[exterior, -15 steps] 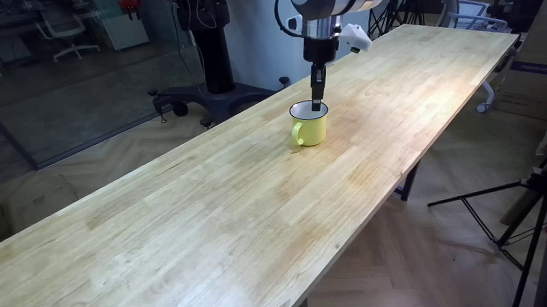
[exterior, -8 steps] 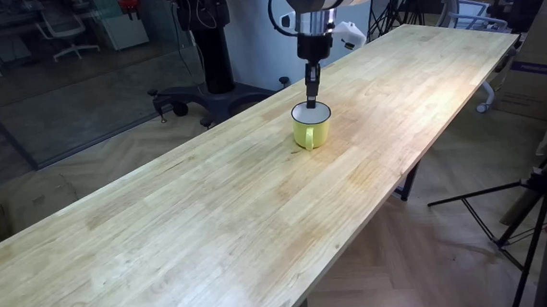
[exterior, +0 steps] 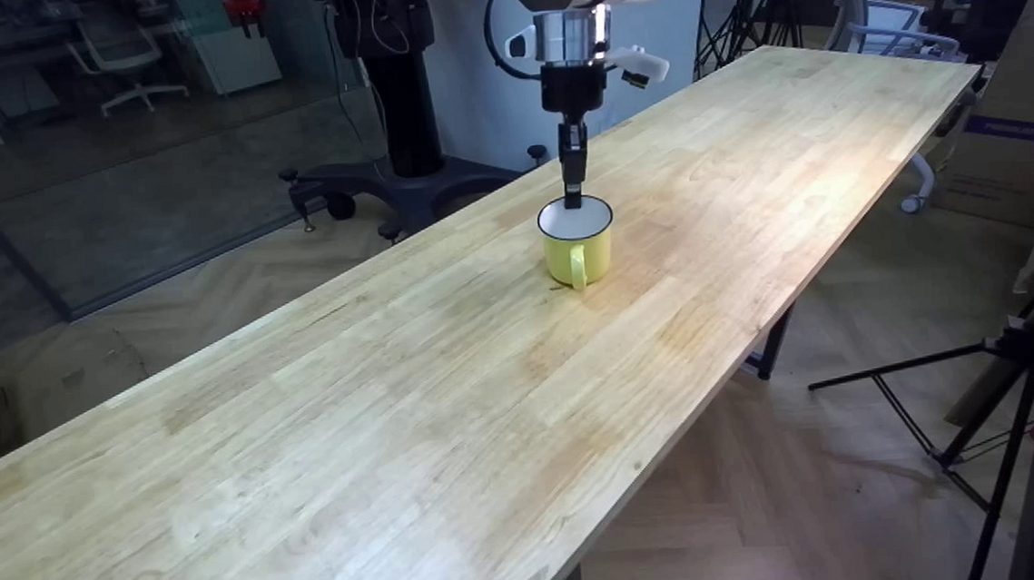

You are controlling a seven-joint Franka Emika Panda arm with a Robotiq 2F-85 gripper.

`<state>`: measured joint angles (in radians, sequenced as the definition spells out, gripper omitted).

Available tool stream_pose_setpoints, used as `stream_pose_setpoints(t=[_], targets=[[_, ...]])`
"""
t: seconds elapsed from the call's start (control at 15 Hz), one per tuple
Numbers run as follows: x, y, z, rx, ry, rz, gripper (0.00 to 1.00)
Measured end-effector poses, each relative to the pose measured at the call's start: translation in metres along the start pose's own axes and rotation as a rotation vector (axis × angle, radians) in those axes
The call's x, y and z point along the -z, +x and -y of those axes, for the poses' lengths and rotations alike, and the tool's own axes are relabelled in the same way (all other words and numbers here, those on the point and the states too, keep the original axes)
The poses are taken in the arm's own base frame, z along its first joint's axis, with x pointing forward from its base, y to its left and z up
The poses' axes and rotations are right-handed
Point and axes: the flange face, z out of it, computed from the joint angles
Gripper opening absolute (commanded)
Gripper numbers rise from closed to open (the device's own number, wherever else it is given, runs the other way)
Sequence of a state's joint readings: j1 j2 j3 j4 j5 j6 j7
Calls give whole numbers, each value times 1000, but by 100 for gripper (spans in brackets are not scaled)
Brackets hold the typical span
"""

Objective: Move the cup to the left

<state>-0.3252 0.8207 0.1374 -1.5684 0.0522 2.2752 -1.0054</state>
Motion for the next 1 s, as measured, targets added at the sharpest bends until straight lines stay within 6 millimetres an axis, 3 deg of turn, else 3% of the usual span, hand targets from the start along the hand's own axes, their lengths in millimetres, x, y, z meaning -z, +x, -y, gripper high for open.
stream_pose_setpoints(t=[0.6,1.0], targets=[[-10,15,-19,48,131,-12,2],[-13,34,-21,82,170,2,2]])
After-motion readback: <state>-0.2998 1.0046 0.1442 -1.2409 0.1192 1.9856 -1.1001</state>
